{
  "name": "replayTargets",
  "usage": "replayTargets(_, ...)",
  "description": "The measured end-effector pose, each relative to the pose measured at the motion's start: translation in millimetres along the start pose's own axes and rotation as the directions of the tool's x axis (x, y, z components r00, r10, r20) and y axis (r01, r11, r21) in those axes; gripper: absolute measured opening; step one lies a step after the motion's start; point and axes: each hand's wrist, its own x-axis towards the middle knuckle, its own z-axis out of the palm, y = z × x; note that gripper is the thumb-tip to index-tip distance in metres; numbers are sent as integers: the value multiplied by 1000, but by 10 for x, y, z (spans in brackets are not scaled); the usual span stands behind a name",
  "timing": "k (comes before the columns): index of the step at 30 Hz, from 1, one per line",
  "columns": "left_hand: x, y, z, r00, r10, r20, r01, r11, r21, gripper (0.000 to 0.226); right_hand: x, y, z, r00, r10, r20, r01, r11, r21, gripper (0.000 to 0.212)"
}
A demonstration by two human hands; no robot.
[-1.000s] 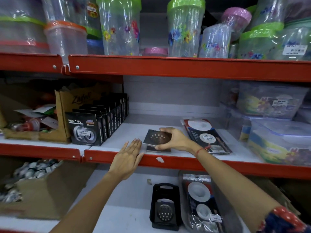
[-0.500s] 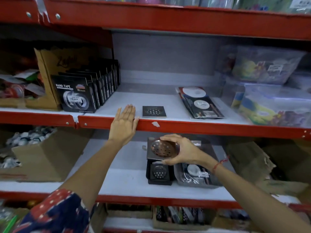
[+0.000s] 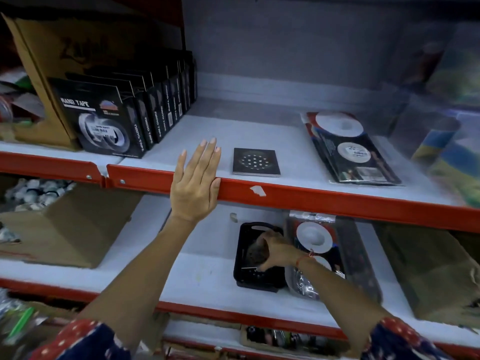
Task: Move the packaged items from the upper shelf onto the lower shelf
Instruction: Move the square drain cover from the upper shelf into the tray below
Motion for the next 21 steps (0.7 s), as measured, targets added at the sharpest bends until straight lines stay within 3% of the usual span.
replayTargets(8, -28, -2, 93, 999, 13, -48, -11, 999, 52, 54, 299, -8, 155, 992, 29, 122, -9, 987, -162, 87)
replayTargets(13, 2, -19, 35, 1000, -3, -29, 4, 999, 42, 53, 121, -89, 69, 995, -5, 101, 27, 975, -219, 98)
replayTargets(17, -10, 2, -17, 1000, -18, 6, 18, 1000, 7, 51, -357, -312, -235, 976, -207, -61, 192, 962, -195, 69)
replayTargets(21, -11, 41, -85, 997, -55, 54, 58, 997, -54, 48, -970, -663, -655, 871, -402, -281, 407, 912, -42, 40)
